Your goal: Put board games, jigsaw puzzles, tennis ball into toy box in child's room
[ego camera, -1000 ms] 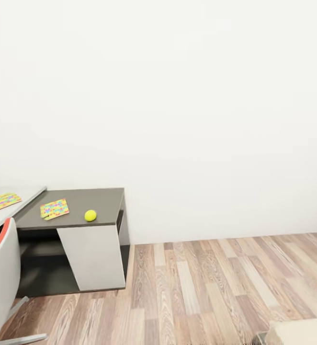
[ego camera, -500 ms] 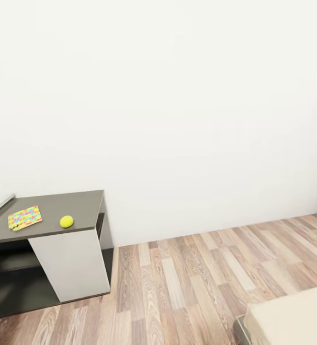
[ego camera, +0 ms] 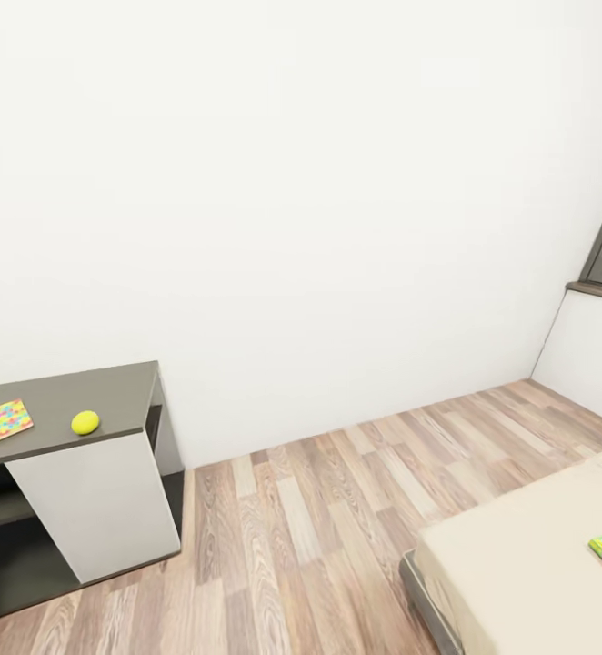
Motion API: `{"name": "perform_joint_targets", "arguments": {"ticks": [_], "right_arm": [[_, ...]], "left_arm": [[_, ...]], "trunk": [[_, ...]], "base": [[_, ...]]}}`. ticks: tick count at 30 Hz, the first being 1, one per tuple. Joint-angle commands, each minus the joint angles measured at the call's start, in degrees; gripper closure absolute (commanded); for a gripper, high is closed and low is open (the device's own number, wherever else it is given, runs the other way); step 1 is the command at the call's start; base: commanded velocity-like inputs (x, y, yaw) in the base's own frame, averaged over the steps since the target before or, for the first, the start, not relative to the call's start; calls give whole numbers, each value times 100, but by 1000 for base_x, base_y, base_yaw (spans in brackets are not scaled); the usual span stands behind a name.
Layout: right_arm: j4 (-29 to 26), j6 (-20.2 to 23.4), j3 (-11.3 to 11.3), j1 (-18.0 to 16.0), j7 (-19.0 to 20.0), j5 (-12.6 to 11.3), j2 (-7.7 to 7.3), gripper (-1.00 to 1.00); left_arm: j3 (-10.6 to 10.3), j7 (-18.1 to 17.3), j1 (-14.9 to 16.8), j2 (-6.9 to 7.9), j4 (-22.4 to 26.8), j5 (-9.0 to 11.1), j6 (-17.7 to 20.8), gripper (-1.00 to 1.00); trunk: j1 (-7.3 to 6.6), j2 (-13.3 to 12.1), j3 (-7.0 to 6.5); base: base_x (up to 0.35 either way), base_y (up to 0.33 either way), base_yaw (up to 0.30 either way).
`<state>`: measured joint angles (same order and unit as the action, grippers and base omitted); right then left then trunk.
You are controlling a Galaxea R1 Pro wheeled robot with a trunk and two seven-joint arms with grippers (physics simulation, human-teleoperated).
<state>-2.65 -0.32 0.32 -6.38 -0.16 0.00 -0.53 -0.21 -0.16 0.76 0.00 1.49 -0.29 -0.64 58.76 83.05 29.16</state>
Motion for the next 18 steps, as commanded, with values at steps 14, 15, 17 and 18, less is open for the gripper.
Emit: {"name": "perform_joint_targets", "arguments": {"ticks": [14, 15, 17, 18], "right_arm": [[2, -3, 3, -4, -2, 0, 0, -100], [2, -3, 3, -4, -2, 0, 0, -100], [2, -2, 3, -4, -2, 0, 0, -100], [2, -2, 3, -4, -2, 0, 0, -100]], "left_arm": [[-5, -1, 2, -23, 1, -5, -7, -100], [-5, -1, 2, -23, 1, -5, -7, -100], [-5, -1, 2, -24, 1, -6, -7, -100], [-5, -1, 2, -24, 1, -6, -7, -100]], "trunk": [[-3, 3, 7], [-3, 3, 7], [-3, 3, 7], [-3, 3, 7]], "base": [[-315, 0, -277], [-325, 0, -277], [-326, 0, -277], [-327, 0, -277]]}}
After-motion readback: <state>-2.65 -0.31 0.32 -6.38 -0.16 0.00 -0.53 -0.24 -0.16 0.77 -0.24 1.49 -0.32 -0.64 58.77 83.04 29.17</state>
